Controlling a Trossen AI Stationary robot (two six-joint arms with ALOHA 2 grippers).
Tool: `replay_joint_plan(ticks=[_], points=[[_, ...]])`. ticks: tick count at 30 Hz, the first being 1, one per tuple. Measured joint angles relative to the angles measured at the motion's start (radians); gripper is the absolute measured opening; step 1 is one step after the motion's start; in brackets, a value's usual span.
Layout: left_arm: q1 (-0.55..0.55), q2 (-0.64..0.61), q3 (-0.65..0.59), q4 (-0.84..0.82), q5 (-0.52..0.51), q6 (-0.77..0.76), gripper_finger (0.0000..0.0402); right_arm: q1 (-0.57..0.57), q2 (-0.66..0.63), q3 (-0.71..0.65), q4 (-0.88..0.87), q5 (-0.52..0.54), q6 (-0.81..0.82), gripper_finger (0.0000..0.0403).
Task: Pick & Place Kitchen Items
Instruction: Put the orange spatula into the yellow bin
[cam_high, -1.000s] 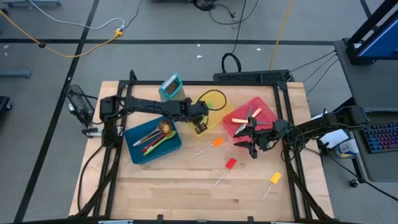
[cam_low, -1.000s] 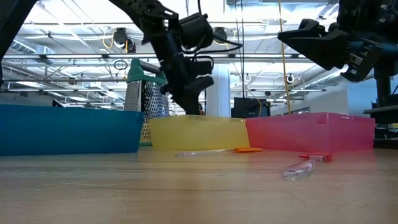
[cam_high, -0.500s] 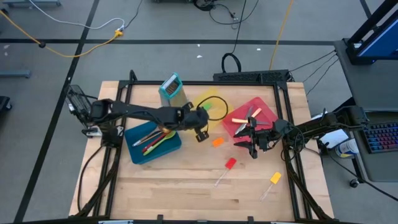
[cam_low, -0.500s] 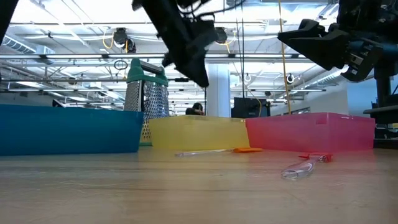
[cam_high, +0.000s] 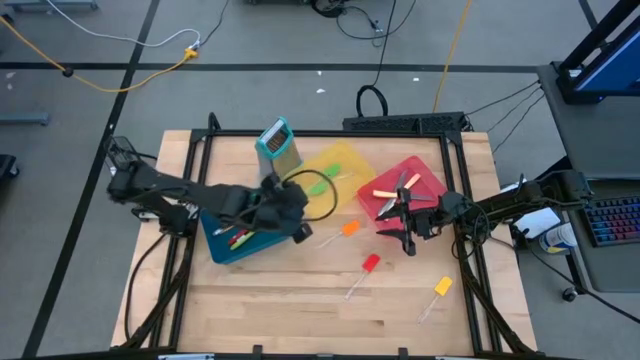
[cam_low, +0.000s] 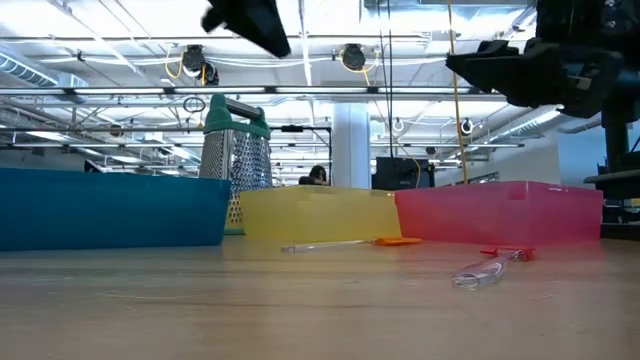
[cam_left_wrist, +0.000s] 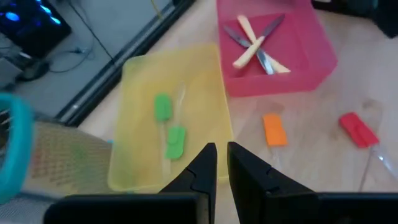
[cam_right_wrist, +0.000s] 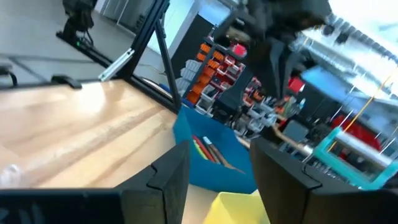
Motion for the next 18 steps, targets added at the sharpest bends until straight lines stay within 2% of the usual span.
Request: replay_joint_plan(ticks=[5,10,14,18], points=[[-0.093,-0.061,-0.070,-0.036,-0.090,-0.097,0.0044,0.000,0.000,0.000,-0.030,0.000,0.144,0.0160],[-0.158,-0.094,-0.201,-0.022,-0.179,-0.236,0.0044,0.006,0.000,0.000,-0.100,0.000,0.300,0.0160],[-0.183,-0.091,-0.322,0.072,-0.199,-0.329,0.0044,0.053,0.000,0.000,-0.151,0.000,0.367,0.0160],[-0.187,-0.085,-0.445,0.337,-0.200,-0.271,0.0044,0.142,0.000,0.000,-0.175,0.002,0.396,0.0160]])
